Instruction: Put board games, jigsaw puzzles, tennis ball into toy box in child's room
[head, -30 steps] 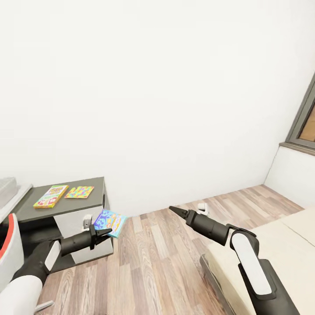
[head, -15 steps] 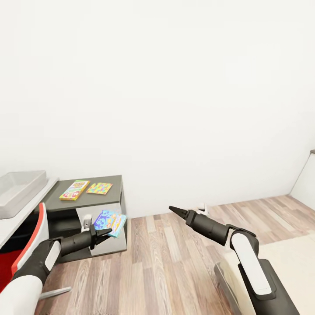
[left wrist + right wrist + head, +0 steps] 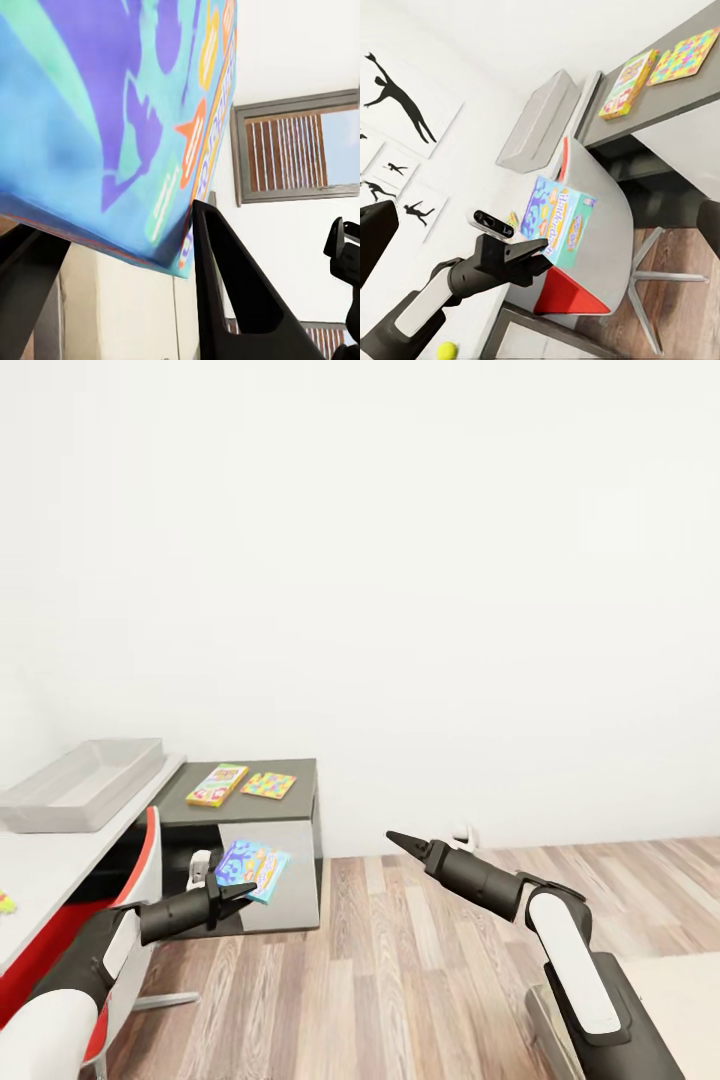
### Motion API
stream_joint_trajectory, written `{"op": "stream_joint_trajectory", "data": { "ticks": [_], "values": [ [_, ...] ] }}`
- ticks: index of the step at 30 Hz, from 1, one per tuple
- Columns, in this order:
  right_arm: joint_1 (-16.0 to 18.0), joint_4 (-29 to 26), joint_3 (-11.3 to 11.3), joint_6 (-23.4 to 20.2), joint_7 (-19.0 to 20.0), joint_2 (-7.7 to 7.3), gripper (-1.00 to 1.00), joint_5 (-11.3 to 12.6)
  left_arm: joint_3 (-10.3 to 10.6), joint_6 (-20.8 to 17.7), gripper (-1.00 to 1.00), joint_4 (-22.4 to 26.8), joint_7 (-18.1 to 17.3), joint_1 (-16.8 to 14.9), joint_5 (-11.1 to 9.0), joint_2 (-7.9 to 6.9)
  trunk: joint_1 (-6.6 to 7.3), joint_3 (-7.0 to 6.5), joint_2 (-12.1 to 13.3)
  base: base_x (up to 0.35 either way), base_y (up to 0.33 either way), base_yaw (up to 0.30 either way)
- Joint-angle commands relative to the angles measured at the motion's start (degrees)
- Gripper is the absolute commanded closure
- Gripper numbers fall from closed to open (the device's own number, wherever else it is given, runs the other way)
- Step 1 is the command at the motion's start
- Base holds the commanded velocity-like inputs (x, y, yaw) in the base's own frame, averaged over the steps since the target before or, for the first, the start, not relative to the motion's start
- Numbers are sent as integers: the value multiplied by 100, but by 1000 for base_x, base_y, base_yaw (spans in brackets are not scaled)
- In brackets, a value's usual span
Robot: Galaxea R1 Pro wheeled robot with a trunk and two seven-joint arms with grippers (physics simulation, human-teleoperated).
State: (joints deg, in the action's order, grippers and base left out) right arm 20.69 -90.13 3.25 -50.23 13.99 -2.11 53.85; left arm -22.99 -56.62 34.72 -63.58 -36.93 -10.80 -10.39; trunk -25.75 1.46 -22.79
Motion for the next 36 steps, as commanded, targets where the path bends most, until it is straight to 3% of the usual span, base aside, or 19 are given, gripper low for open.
{"op": "stream_joint_trajectory", "data": {
  "ticks": [1, 8, 25, 36],
  "values": [
    [5, -3, 0, -14, 34, -3, -100, -33, -13, -27, 100, -1, -14, -8, -10, 2, -4, 10, -13, 0, 0, 268],
    [5, -4, -4, -14, 38, -5, -100, -34, -13, -25, 100, -1, -14, -8, -10, 2, -4, -6, -13, 0, 0, 197],
    [5, -4, 0, -14, 38, -7, -100, -33, -17, -25, 100, -3, -21, -8, -10, 1, -4, -10, -13, 0, 0, 12],
    [38, -5, 74, -86, -83, -1, -100, -26, -69, -81, 100, 28, -87, -40, -17, -12, -4, -69, -13, 0, 0, 203]
  ]
}}
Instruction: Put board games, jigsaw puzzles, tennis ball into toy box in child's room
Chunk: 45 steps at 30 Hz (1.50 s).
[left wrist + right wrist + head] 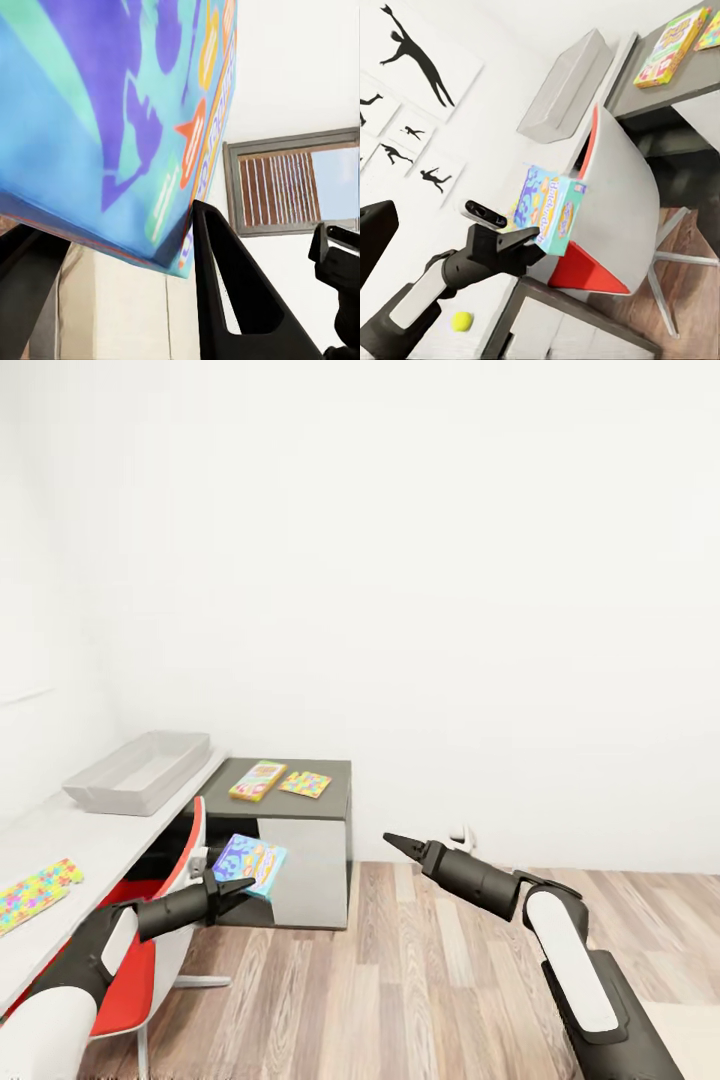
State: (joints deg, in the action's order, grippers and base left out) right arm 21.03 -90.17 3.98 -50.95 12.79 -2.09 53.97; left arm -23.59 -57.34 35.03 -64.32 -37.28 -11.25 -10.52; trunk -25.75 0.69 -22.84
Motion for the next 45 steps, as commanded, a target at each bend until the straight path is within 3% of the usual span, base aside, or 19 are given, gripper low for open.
{"op": "stream_joint_trajectory", "data": {
  "ticks": [1, 6, 10, 14, 18, 21, 23, 26, 30, 45],
  "values": [
    [130, 1, 38, -69, -178, -3, -100, -33, -10, -71, 100, 22, -37, -153, 27, 2, -3, 4, -8, 0, 0, 264],
    [862, 101, 92, -562, -995, 22, -100, 24, -6, -229, 100, 34, -58, -849, 32, -2, -3, -11, -8, 0, 0, 273],
    [1568, 235, 106, -821, -1392, 236, -100, 33, -5, -266, 100, 11, -62, -1296, 22, -3, -3, -21, -8, 0, 0, 278],
    [2367, 947, 150, -899, -1621, 398, -100, 35, 12, -266, 100, -160, -19, -1776, 35, -19, -3, -30, -8, 0, 0, 280],
    [3111, 1898, 201, -893, -1702, 596, -100, 9, 17, -262, 100, -594, 69, -2191, 55, -194, -3, -39, -8, 0, 0, 280],
    [3563, 2483, 212, -884, -1857, 679, -100, -4, 20, -245, 100, -885, 504, -2455, 60, -260, -3, -46, -8, 0, 0, 280],
    [3823, 2808, 215, -882, -2034, 738, -100, -7, 9, -239, 100, -988, 988, -2556, 44, -285, -3, -51, -8, 0, 0, 280],
    [4072, 3166, 214, -905, -2275, 781, -100, -1, -1, -230, 100, -1038, 1309, -2603, 28, -296, -3, -56, -8, 0, 0, 280],
    [4220, 3438, 210, -905, -2438, 839, -100, 19, 14, -221, 100, -1058, 1448, -2616, 31, -300, -3, -60, -8, 0, 0, 243],
    [4243, 3521, 219, -905, -2483, 868, -100, 0, -15, -208, 100, -1065, 1555, -2620, 43, -310, -3, -62, -8, 202, 0, 27]
  ]
}}
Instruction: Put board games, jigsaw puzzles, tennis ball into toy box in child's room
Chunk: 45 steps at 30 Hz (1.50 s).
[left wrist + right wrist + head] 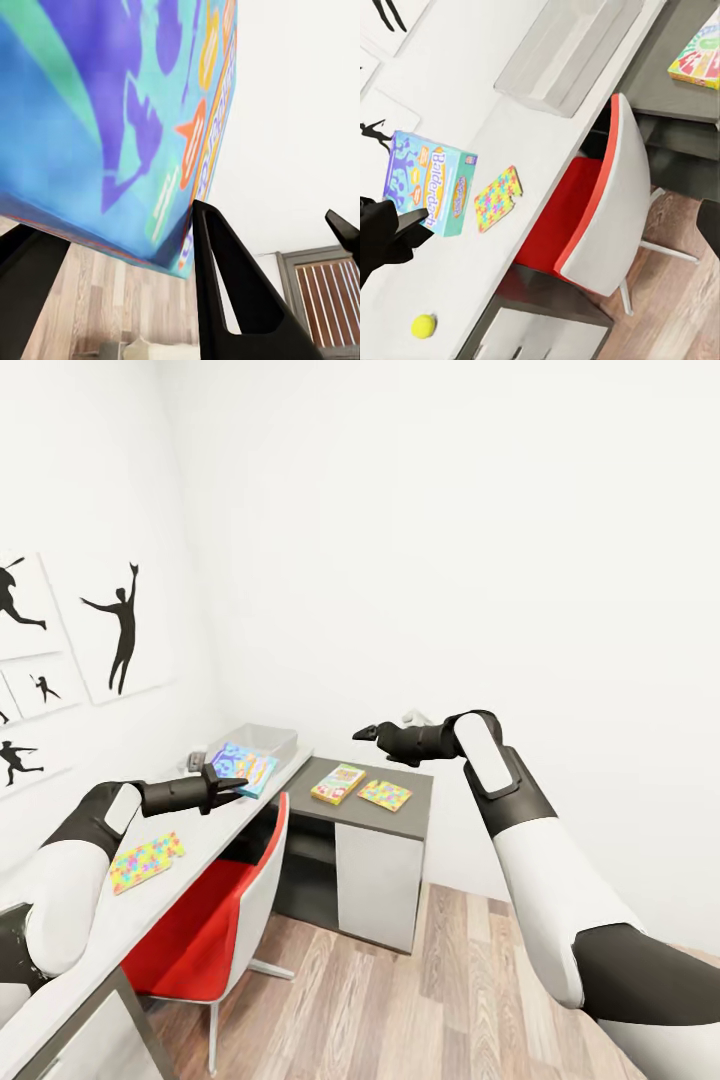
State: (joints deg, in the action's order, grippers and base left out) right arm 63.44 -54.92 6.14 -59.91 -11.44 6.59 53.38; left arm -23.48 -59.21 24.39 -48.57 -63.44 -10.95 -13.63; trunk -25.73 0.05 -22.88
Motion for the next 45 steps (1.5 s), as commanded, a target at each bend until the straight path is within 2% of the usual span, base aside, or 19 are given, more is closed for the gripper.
{"op": "stream_joint_trajectory", "data": {
  "ticks": [1, 15, 25, 36, 45],
  "values": [
    [2, -2, 3, -9, -60, 0, -100, 59, -27, -21, 100, -3, -17, -3, 14, 2, -5, 2, -4, 324, 0, 0],
    [1, 15, -6, -9, -60, 7, -100, 56, -25, -21, 100, -1, -19, -4, 13, 16, -5, -41, -4, 316, 19, 169],
    [1, 17, 1, -9, -60, 9, -100, 59, -11, -21, 100, 2, -20, -4, 8, 19, -5, -44, -4, 245, -25, 17],
    [1, 0, 10, -9, -60, 9, -100, 59, -4, -21, 100, 4, -29, -5, 1, 27, -5, -62, -4, 68, -18, 174],
    [1, -1, 7, -9, -60, 9, -100, 59, -12, -21, 100, 4, -39, -4, -3, 28, -5, -86, -4, 131, -229, 273]
  ]
}}
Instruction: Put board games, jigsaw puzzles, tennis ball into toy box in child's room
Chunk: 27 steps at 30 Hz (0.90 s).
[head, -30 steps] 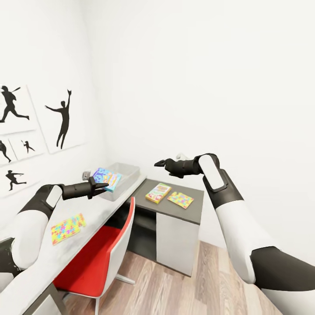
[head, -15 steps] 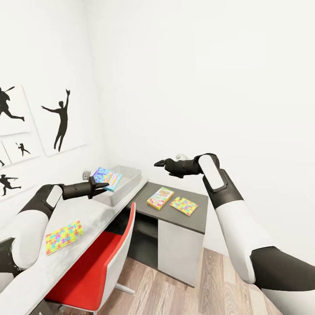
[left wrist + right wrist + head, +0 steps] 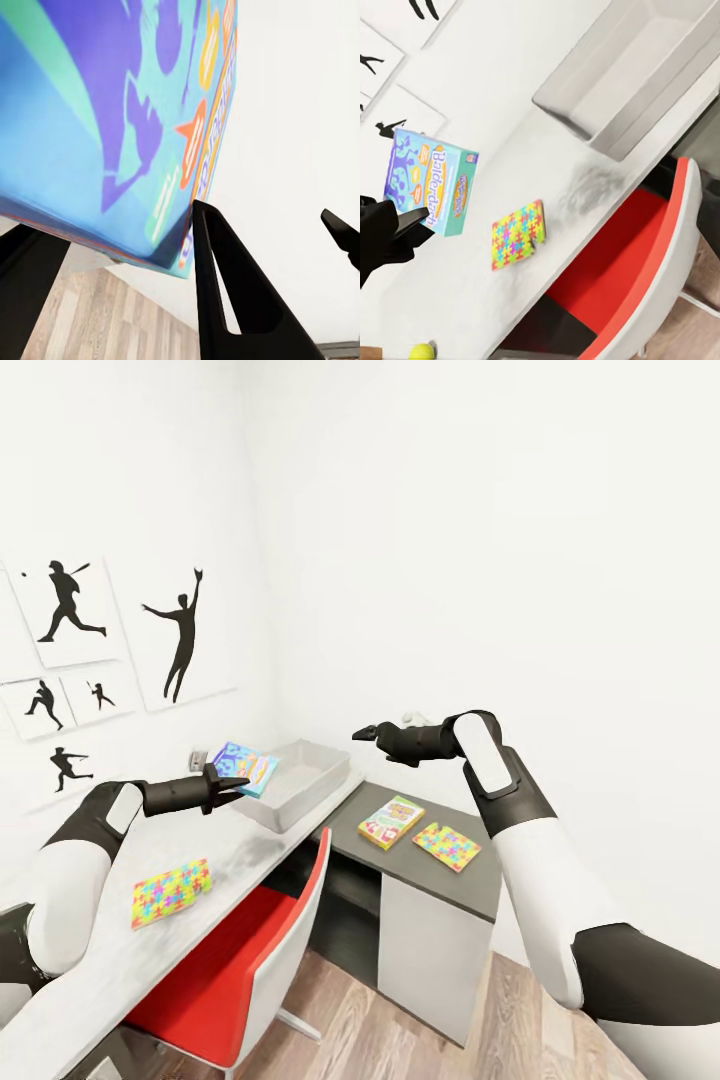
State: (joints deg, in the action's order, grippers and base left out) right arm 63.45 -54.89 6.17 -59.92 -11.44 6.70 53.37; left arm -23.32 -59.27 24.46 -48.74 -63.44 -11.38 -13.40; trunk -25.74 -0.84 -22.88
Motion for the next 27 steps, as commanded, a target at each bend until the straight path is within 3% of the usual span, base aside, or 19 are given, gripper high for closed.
{"op": "stream_joint_trajectory", "data": {
  "ticks": [1, 27],
  "values": [
    [1, -5, 3, -8, -60, -2, -100, 60, -28, -15, 100, -2, -23, -4, 40, 4, -4, 0, -4, 161, -240, 275],
    [1, -5, -18, -8, -54, -16, -100, 96, -53, -17, 100, -2, -29, -2, 40, 24, -4, -65, -4, 184, -62, 264]
  ]
}}
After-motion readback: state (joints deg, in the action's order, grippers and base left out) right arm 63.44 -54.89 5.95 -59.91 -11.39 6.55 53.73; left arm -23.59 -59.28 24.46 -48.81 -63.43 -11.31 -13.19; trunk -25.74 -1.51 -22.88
